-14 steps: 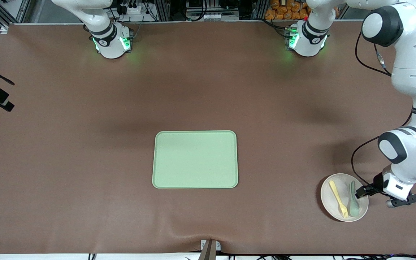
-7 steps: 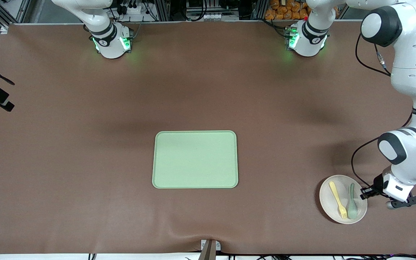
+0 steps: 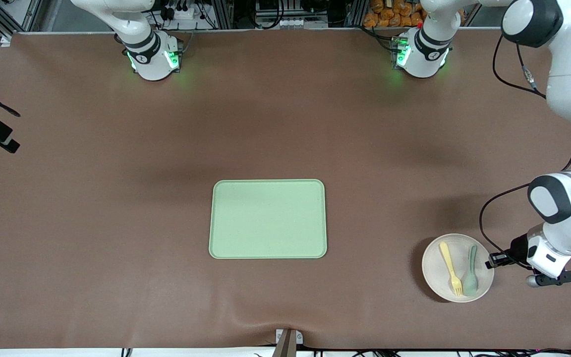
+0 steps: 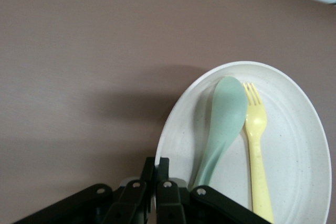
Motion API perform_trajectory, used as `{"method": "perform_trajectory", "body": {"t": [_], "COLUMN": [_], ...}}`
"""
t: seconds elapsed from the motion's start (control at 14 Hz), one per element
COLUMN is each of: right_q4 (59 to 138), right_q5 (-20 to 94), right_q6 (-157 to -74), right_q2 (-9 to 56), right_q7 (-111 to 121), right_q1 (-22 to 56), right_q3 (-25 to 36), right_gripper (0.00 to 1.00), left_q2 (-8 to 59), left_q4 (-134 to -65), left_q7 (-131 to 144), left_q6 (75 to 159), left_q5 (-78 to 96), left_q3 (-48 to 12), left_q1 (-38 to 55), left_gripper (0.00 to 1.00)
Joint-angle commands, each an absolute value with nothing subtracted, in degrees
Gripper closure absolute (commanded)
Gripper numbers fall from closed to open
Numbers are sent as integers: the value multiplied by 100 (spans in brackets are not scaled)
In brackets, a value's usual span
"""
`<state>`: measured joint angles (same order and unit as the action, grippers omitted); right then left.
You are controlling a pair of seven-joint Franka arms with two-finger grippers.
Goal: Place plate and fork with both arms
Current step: 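Lower the left gripper onto the plate rim and grasp it, then slide the plate with the left gripper onto the green tray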
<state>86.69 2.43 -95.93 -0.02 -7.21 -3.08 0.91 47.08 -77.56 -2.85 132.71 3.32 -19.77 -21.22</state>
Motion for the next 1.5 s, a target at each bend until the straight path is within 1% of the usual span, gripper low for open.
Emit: {"method": "perform_trajectory", "body": {"t": [0.0,0.14,0.36,0.5,0.86,0.93,1.0,1.29,1.43], "right_q4": [8534,8534,8534,8534,8534,8534,8534,8534,8534], "right_q5": [228,229,229,229,229,229,229,229,229], "right_q6": [-9510,-9510,-9510,-9518,-9510,-9518,-9519,-9510,-9510], "right_q2": [44,44,44,44,44,44,44,44,44], "right_q7": [-677,-677,-677,-677,-677,-668,-677,-677,-668], "right_q1": [-343,-343,-343,-343,-352,-352,-343,-352,-352], "right_q3": [62,62,62,62,62,62,62,62,62], "right_gripper": [0,0,0,0,0,0,0,0,0], "left_q2": [4377,4360,4342,4342,4421,4438,4465,4491,4605], "left_q4": [-8103,-8104,-8112,-8086,-7981,-7937,-7910,-7778,-7778], "left_q7": [-88,43,596,974,2125,2266,2433,3153,3479], "left_q6": [12921,12684,12604,12604,12674,12761,12866,13393,13727], "left_q5": [360,352,290,264,-360,-378,-369,-360,-360], "left_q3": [-3002,-3522,-4015,-4096,-4043,-4017,-3869,-2824,-2559], "left_q1": [-2854,-3014,-2910,-2533,-1531,-1347,-1101,234,692], "left_gripper": [100,100,100,100,100,100,100,100,100]}}
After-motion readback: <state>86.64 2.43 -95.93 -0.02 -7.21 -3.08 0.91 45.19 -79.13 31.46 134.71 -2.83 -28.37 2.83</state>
